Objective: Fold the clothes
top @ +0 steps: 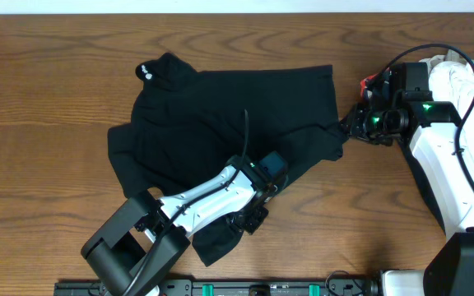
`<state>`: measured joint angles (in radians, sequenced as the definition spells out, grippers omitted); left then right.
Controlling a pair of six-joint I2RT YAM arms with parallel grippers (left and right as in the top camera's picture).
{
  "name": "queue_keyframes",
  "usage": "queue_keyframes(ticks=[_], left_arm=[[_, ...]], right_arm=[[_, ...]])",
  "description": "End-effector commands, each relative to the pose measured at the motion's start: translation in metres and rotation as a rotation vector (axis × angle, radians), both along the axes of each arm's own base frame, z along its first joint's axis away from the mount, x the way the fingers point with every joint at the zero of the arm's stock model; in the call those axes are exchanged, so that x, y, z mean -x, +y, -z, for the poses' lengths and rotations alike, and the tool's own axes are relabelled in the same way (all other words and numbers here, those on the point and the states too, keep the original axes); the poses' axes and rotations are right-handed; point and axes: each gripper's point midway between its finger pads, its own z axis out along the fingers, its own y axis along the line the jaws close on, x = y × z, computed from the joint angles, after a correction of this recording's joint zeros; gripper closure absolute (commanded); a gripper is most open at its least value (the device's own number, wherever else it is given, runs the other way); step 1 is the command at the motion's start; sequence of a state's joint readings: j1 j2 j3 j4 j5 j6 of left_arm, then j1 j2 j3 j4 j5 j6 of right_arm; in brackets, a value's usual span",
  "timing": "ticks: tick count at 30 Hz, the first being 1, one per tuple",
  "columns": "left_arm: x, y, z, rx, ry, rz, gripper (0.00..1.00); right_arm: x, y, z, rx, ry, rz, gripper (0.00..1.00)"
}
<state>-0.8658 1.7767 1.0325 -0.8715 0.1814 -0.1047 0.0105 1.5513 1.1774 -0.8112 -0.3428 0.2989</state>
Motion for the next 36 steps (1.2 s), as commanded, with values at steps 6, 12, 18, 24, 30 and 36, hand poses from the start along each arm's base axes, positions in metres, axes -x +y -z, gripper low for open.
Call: queue_keyframes(ticks=[6,12,18,24,30,36], left_arm=[[0.007,0.012,-0.050,-0.047,0.033,0.035,0.94],[-0.018,0.044,-0.089,-0.126,-0.146,0.044,0.94],[-0.034,0.052,-0.086,-0.090,-0.129,-0.080,0.77],[-0.047,0.078,-0.071,-0.140,-0.129,-0.447,0.90],[-0.038,0.085,-0.031,-0.062,-0.037,-0.541,0.94],[-0.029,0.091,-0.003,-0.010,-0.005,-0.545,0.94]], right_arm=[[-0.004,-0.001,-0.005,0.004,-0.018,-0.003,0.74],[-0.006,-0.001,-0.006,0.005,-0.026,-0.003,0.73],[-0.005,0.000,-0.006,-0.001,-0.020,-0.005,0.73],[-0.002,0.000,-0.005,-0.002,-0.008,-0.005,0.73],[-0.003,0.000,-0.005,-0.002,-0.011,-0.005,0.73],[-0.003,0.000,-0.005,-0.004,-0.011,0.002,0.73]])
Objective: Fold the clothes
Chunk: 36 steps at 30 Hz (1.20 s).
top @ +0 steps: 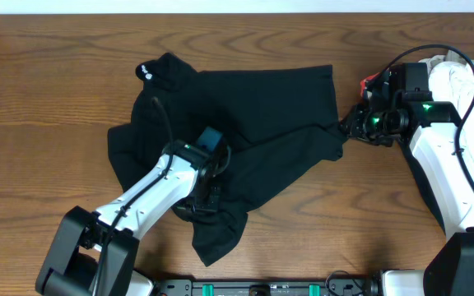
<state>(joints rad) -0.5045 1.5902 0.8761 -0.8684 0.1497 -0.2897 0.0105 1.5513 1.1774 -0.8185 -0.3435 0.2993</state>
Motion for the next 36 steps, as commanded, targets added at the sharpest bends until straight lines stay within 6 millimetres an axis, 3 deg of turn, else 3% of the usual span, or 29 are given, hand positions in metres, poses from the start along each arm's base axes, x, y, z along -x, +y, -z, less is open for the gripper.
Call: queue_keyframes(ticks=[1,4,11,15,18,21,25,26,28,32,36], left_arm=[[0.006,0.001,0.011,0.034,0.025,-0.013,0.94],[0.000,0.015,0.019,0.006,-0.005,-0.037,0.94],[-0.055,0.100,0.022,-0.274,-0.223,-0.197,0.94],[-0.086,0.131,0.021,-0.245,-0.310,-0.281,0.94],[-0.105,0.144,0.013,-0.166,-0.342,-0.328,0.94],[-0.119,0.138,-0.001,-0.040,-0.350,-0.336,0.94],[-0.123,0.137,-0.034,-0.019,-0.301,-0.337,0.83],[-0.124,0.133,-0.044,-0.008,-0.293,-0.332,0.77],[-0.124,0.121,-0.065,0.039,-0.280,-0.316,0.75],[-0.108,0.086,-0.093,0.106,-0.257,-0.229,0.75],[-0.076,0.050,-0.092,0.102,-0.166,-0.097,0.75]], right_arm=[[-0.005,0.000,-0.006,-0.006,-0.016,0.006,0.73],[-0.005,0.000,-0.006,-0.011,-0.012,0.018,0.73],[-0.005,0.000,-0.006,-0.017,-0.007,0.034,0.74],[-0.006,0.000,-0.006,-0.020,-0.008,0.041,0.74],[-0.006,0.000,-0.006,-0.020,-0.008,0.041,0.74],[-0.006,0.000,-0.007,-0.020,-0.010,0.041,0.74],[-0.006,0.000,-0.007,-0.020,-0.010,0.041,0.74],[-0.006,0.000,-0.007,-0.020,-0.009,0.041,0.74],[-0.006,0.000,-0.007,-0.020,-0.010,0.040,0.73],[-0.007,0.000,-0.007,-0.019,-0.014,0.040,0.68],[-0.008,-0.001,-0.007,-0.019,-0.016,0.040,0.67]])
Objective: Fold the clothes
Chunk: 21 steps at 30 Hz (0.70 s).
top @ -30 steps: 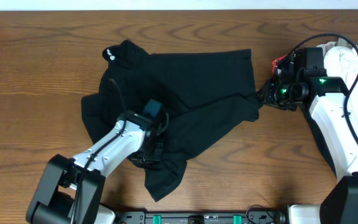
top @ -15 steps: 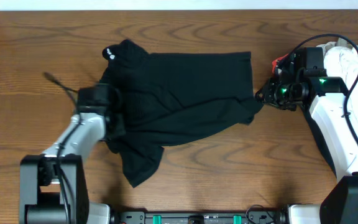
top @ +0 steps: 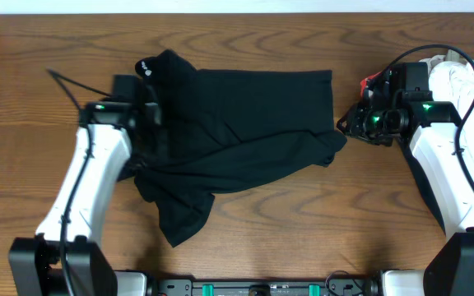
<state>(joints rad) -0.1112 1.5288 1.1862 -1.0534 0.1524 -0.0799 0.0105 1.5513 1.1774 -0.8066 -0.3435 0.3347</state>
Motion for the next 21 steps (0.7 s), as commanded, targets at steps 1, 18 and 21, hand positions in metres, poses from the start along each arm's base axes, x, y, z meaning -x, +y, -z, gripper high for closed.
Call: queue_keyframes(ticks=[1,18,21], left_arm=[[0.021,-0.035,0.001,0.026,0.049,0.123,0.75],[0.095,-0.090,0.095,-0.123,0.077,0.323,0.78],[0.091,-0.092,0.097,-0.121,0.061,0.368,0.73]], right_arm=[[-0.005,-0.001,-0.006,-0.003,-0.016,0.011,0.66],[-0.007,-0.004,-0.005,0.014,-0.021,0.019,0.64],[-0.006,-0.004,-0.005,0.014,-0.020,0.018,0.64]])
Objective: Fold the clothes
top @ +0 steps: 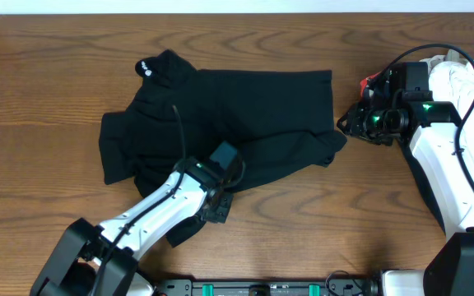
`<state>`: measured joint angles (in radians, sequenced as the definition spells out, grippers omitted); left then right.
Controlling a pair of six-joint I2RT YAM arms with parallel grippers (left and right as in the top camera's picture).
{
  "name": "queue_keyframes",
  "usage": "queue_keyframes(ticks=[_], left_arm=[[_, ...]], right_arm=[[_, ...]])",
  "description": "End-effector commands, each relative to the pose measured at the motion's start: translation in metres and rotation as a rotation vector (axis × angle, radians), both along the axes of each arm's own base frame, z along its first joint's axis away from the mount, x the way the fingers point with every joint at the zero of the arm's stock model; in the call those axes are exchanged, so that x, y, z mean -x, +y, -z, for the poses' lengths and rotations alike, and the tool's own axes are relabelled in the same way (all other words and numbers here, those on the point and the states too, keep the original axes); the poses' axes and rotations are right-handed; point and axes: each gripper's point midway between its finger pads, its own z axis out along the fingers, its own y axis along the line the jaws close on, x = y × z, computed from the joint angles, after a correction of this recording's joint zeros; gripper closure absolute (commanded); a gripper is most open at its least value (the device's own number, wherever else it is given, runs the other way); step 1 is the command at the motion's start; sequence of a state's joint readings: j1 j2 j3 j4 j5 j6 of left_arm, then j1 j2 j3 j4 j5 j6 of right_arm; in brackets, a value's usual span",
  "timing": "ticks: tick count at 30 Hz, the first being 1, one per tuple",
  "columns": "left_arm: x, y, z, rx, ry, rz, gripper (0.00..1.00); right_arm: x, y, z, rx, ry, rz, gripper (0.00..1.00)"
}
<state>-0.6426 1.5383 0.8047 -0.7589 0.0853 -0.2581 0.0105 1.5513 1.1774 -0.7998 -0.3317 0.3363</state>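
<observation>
A black long-sleeved garment (245,115) lies spread and rumpled on the wooden table, its collar with a white label (145,67) at the upper left. One sleeve bulges out at the left (115,152). My left gripper (220,205) is low over the garment's lower edge, dark against the dark cloth, so its jaws do not show. The right gripper (346,125) sits at the garment's right edge, just above a bunched corner (329,150); whether it holds cloth is unclear.
White cloth (455,70) is piled at the far right behind the right arm, whose white body (443,173) runs down the right side. Bare wooden table (39,82) surrounds the garment. A black rail (286,288) lines the front edge.
My left gripper has gone from the garment's left side, near the collar, to its lower edge at centre. The left sleeve now lies spread out to the left. The right arm has not moved.
My left gripper was first on the lower right part of the garment, then at its middle, then at its far left with the lower flap drawn leftward. Now it is back at the lower edge. The right gripper stayed at the right edge throughout.
</observation>
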Motion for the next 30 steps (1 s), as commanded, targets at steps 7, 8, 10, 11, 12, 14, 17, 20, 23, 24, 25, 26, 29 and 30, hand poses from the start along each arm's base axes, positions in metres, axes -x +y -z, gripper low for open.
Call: queue_keyframes(ticks=[7,8,10,11,12,14,17,20,23,24,25,26,29,30], left_arm=[[-0.014,-0.001,0.010,-0.015,-0.043,0.065,0.54],[-0.014,-0.002,0.012,-0.016,-0.042,0.068,0.53],[-0.015,-0.001,0.016,-0.022,-0.034,0.065,0.51],[-0.015,0.000,0.018,-0.025,-0.029,0.061,0.51],[-0.016,0.001,0.020,-0.030,-0.023,0.055,0.51],[-0.018,0.004,0.023,-0.034,-0.020,0.041,0.51],[-0.029,0.014,0.026,-0.060,-0.044,0.010,0.51],[-0.035,0.018,0.030,-0.058,-0.048,-0.003,0.52],[-0.037,0.020,0.033,-0.060,-0.045,0.004,0.61],[-0.037,0.020,0.034,-0.060,-0.045,0.010,0.65],[-0.037,0.019,0.035,-0.060,-0.044,0.010,0.70],[-0.037,0.019,0.036,-0.061,-0.044,0.010,0.75],[-0.037,0.020,0.036,-0.062,-0.041,0.010,0.85],[-0.037,0.020,0.036,-0.062,-0.041,0.010,0.89]], right_arm=[[-0.004,-0.002,-0.005,0.004,-0.010,0.013,0.66],[-0.004,-0.002,-0.005,0.004,-0.009,0.012,0.66],[-0.004,-0.002,-0.005,0.004,-0.008,0.013,0.67],[-0.003,-0.002,-0.005,0.004,-0.008,0.013,0.67],[-0.003,-0.002,-0.005,0.004,-0.006,0.013,0.67],[-0.002,-0.002,-0.004,0.004,-0.003,0.013,0.67],[-0.002,-0.002,-0.004,0.004,-0.001,0.013,0.68],[-0.002,-0.002,-0.004,0.003,-0.001,0.013,0.68],[0.000,-0.002,-0.003,0.004,0.007,0.013,0.68],[0.000,-0.002,-0.003,0.004,0.010,0.013,0.68],[0.000,-0.002,-0.003,0.004,0.010,0.013,0.67],[0.000,-0.002,-0.003,0.004,0.010,0.013,0.68],[0.001,-0.002,-0.003,0.003,0.010,0.013,0.68],[0.001,-0.002,-0.003,0.003,0.011,0.013,0.68]])
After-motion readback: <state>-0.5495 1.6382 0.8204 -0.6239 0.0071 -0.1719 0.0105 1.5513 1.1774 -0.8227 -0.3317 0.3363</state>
